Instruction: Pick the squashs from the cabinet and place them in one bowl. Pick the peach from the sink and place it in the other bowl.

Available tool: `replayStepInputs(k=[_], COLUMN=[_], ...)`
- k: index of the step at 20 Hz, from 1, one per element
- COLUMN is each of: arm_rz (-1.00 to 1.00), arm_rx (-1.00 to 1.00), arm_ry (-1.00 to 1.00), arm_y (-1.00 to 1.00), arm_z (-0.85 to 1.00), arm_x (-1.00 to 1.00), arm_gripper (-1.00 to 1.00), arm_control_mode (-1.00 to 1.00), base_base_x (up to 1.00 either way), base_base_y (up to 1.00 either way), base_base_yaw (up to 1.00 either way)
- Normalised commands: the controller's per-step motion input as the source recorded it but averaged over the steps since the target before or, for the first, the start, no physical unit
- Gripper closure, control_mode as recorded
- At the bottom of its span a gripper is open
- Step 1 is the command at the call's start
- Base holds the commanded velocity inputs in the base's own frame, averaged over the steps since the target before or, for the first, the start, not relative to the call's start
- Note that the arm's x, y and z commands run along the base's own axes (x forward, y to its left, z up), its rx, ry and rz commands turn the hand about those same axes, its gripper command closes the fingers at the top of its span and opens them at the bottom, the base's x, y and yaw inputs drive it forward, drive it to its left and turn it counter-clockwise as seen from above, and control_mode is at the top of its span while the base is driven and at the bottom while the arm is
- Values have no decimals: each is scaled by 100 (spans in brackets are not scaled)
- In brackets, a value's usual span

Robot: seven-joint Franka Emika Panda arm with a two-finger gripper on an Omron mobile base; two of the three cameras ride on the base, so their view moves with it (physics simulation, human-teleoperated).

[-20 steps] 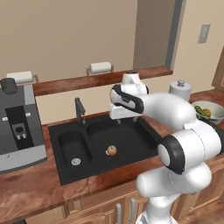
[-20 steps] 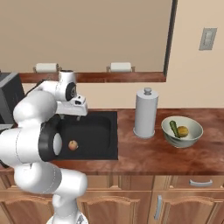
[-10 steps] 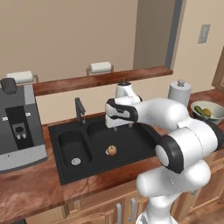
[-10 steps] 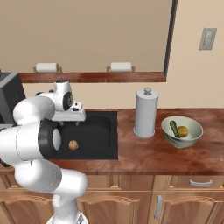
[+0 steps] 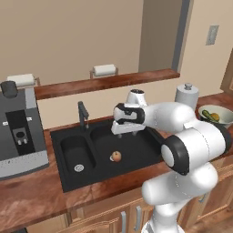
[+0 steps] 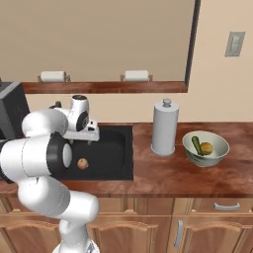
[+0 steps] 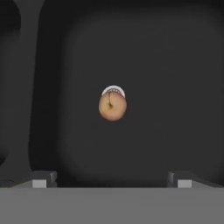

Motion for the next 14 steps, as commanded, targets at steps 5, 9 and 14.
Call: replayStepInputs(k=[5,9,14], arm_rz=[3,2,0], arm_rx=[0,0,0], arm_ry=[-14,-5,5], arm_y=[0,1,0], arm_z=[-27,-7,-7], arm_x=[19,24,29], arm_gripper=[-100,-100,-100], arm_control_mode=[-100,-100,-100], base_base_x=[0,0,0], base_base_y=[0,0,0], base_base_yaw=[0,0,0])
